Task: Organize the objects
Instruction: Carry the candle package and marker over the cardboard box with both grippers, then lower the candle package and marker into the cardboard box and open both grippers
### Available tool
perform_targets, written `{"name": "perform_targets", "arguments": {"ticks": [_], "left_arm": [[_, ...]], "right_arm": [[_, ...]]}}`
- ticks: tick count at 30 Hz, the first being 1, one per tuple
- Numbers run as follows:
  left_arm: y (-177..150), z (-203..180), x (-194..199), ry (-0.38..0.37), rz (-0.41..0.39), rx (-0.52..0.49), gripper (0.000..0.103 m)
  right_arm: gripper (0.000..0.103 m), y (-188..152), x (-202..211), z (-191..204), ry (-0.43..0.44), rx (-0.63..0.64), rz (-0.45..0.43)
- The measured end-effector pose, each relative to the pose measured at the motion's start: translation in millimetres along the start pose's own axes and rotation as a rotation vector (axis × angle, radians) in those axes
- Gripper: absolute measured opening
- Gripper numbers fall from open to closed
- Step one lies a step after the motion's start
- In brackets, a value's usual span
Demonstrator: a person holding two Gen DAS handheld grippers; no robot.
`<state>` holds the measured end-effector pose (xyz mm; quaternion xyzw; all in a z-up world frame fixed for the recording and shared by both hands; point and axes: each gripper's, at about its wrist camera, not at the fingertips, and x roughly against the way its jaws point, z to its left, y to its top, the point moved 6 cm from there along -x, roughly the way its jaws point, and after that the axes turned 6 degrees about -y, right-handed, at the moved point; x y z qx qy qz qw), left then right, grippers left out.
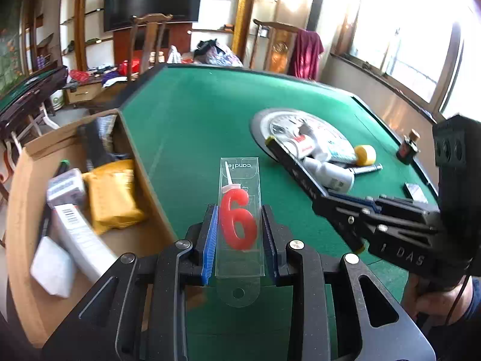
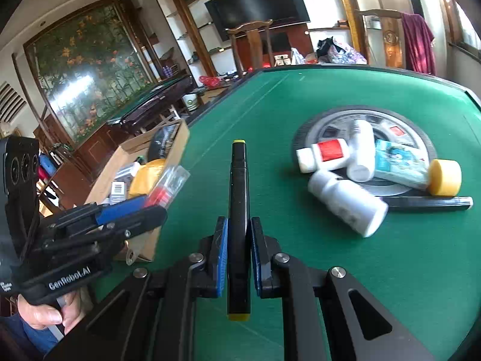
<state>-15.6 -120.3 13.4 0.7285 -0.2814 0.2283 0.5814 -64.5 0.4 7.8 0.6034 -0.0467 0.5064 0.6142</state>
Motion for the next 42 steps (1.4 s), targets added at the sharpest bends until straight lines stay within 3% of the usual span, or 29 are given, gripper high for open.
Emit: {"name": "perform_targets", "arguments": {"ticks": [12, 18, 30, 42], "left_arm": [[0.8, 81.3, 49.5, 0.143, -0.103, 0.105, 0.027], [-10.8, 123.3, 55.0, 0.2, -0.089, 0.164, 0.027], [-34.7, 165.6, 53.4, 0.232, -0.044, 0.253, 0.027], [-45.2, 193.9, 59.6, 0.259, -0.042, 0.313, 0.028]], "right_arm": [[0.013, 9.5, -28.8, 86.0, 0.055, 0.114, 0.042], [0.013, 8.9, -52.4, 130.3, 0.068, 0.19, 0.077], [0.013, -6.8, -91.6, 166.3, 0.086, 0.229, 0.149], [0.013, 20.8, -120.5, 203.8, 0.066, 0.271, 0.135]]}}
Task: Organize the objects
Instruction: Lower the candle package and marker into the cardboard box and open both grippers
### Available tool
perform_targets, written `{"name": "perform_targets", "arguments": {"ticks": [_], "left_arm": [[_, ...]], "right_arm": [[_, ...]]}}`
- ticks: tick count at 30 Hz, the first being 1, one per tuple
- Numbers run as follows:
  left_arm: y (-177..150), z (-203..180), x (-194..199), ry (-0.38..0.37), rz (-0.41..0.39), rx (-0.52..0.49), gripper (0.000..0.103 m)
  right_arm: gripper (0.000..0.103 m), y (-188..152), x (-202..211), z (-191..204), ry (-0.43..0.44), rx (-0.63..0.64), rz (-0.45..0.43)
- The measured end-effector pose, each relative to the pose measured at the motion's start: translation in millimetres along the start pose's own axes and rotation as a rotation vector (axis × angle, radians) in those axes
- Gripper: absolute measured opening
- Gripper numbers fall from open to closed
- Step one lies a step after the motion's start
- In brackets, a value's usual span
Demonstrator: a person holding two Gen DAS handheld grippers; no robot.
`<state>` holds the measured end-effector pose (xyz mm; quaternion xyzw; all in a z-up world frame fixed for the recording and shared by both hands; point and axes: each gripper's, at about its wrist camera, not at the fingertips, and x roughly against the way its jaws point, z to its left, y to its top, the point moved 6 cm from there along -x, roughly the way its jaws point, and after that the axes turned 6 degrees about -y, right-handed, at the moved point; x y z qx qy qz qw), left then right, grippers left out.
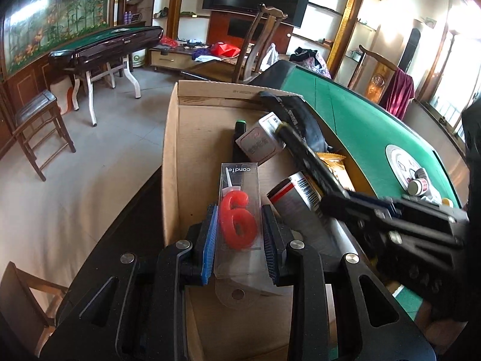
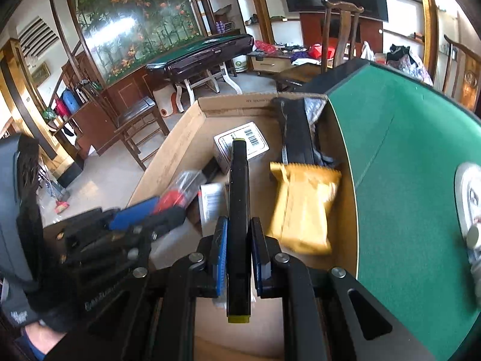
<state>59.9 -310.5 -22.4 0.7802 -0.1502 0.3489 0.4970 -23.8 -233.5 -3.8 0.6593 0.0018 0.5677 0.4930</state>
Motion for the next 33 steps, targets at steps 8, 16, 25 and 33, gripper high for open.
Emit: {"name": "perform_targets", "arguments": {"ticks": [8, 16, 25, 33], "left_arm": [[0.1, 3.2, -0.4, 0.0, -0.001, 0.005, 0.028], [5.2, 6.6, -4.5, 0.023, -0.003, 0.022, 0.028], [3.5, 9.7, -3.5, 0.044, 0.005, 0.038, 0.029], [1.2, 3.0, -2.0, 0.031, 0.035, 0.042, 0.04]], "right_arm": [[0.013, 22.2, -33.1, -7.7, -0.037, -0.03, 0.03], [0.013, 26.8, -45.1, -10.4, -0.037, -0.047, 0.072], [0.014, 14.1, -33.2, -17.0, 0.019, -0.078, 0.077], [0.014, 1.7, -20.0, -16.9, 0.044, -0.096, 0.072]]}}
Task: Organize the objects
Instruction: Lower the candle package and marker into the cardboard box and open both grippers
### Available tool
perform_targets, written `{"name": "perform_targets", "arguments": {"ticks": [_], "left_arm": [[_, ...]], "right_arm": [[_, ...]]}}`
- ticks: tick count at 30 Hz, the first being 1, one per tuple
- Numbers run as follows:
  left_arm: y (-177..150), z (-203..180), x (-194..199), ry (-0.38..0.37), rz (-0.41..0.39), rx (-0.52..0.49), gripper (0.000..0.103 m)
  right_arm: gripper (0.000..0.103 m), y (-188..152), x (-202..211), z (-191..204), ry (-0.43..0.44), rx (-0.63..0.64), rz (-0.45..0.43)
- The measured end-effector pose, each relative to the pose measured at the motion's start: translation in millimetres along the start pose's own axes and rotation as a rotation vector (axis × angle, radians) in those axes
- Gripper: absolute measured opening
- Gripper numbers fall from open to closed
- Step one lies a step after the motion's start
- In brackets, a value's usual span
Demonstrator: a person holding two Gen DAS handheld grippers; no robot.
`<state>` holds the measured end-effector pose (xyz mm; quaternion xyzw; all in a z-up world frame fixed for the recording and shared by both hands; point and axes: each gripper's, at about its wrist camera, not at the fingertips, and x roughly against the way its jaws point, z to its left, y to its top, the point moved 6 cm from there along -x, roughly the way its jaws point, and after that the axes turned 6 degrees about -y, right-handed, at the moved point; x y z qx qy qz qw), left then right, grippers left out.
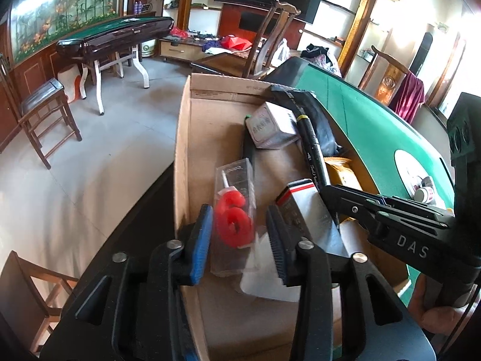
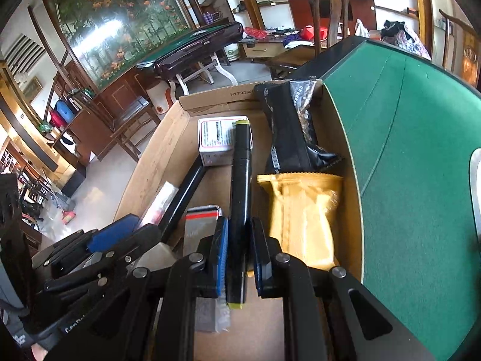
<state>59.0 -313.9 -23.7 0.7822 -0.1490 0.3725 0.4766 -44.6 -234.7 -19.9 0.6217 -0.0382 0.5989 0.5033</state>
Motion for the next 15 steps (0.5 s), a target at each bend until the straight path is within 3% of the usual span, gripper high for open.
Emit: {"name": "perform_targets", "arguments": {"ticks": [5, 15], "left_arm": [[0.1, -6.2, 4.9, 0.024, -0.01, -0.011, 0.05], [8.3, -21.1, 29.0, 0.024, -0.067, -0.001, 0.053]], "right_arm": [[0.014, -9.1, 20.0, -2.3, 0.031, -0.014, -0.026], [0.014, -32.7, 77.1, -39.9, 0.065, -0.068, -0.098]]}}
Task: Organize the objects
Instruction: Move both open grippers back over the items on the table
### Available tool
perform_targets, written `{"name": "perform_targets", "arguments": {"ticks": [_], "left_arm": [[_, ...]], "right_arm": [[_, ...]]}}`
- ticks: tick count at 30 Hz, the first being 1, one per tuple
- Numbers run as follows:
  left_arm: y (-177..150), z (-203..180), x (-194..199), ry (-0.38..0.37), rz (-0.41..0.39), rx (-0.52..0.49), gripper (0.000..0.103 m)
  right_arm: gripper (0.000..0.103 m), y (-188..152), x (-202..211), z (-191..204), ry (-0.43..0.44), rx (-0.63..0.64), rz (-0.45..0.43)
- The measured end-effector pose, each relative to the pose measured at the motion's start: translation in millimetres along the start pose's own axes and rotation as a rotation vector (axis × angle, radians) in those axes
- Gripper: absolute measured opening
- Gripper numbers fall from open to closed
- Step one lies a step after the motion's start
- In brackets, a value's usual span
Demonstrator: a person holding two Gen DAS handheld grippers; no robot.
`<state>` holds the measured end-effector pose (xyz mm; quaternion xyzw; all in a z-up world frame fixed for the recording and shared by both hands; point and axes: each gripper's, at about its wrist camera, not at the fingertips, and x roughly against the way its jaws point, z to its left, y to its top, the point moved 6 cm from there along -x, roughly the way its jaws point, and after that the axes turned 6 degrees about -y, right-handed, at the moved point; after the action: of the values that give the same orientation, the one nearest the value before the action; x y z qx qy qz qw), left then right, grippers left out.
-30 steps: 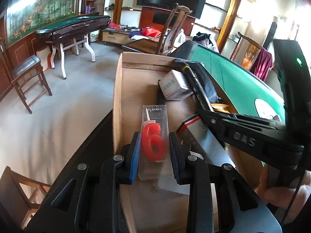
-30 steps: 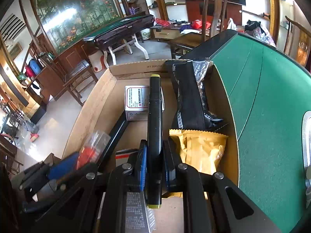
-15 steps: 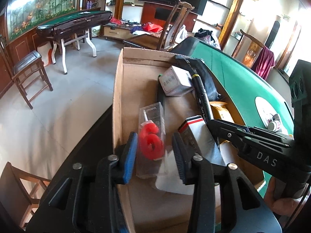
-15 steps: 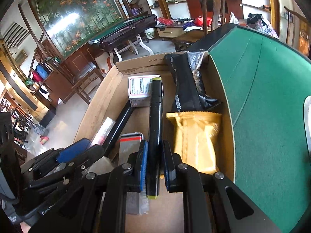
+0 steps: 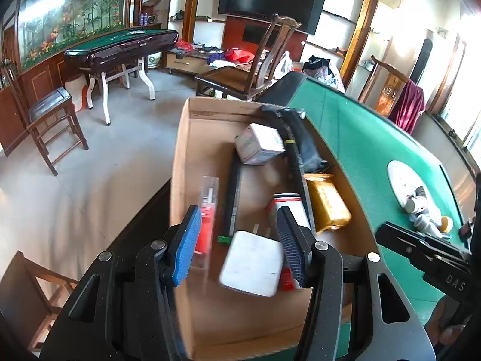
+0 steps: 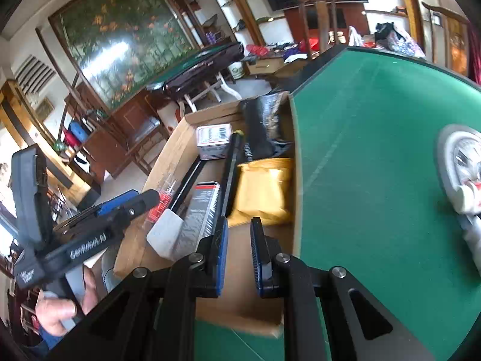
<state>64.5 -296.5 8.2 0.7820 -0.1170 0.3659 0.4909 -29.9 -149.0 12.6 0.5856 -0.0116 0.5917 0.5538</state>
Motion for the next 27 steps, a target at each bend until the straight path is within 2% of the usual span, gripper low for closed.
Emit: {"name": "perform_targets", "arguments": {"ticks": [6, 12, 15, 17, 19, 20, 24, 27], "left_arm": [[0.0, -40.0, 7.1, -0.026, -0.005, -0.073, 0.053], [-7.3, -101.5, 5.1, -0.075, 0.014, -0.17, 0.053], [-15.5, -135.9, -3.6, -0.132, 0.052, -0.205, 0.053], [-23.5, -157.8, -10.7, -0.165, 0.089, -0.231, 0.053], [-29.3, -173.7, -16.4, -0.184, 0.112, -0.253, 0.053], [-32.5, -182.1, -20.1, -0.19, 0.125, -0.267, 0.053], [-42.9, -207.2, -29.1, -0.205, 0.15, -0.308, 0.053], [-51.3, -215.2, -34.5, -0.21, 0.169, -0.327, 0.053]], "right_arm": [[0.014, -15.8, 38.8, -51.3, -0.034, -0.059, -0.044], [0.014, -25.3, 79.5, -129.6, -0.086, -0.195, -0.099], [0.014, -24.5, 99.3, -173.7, -0.146, -0.256, -0.137], [0.018, -24.7, 105.9, -204.6, -0.198, -0.307, -0.151], [0.027, -27.7, 104.7, -234.2, -0.229, -0.361, -0.149], [0.027, -29.8, 100.5, -245.8, -0.245, -0.387, -0.134], [0.029, -33.4, 82.8, -259.5, -0.189, -0.444, -0.098], [0.033, -36.0, 73.0, -242.4, -0.056, -0.451, -0.048]]}}
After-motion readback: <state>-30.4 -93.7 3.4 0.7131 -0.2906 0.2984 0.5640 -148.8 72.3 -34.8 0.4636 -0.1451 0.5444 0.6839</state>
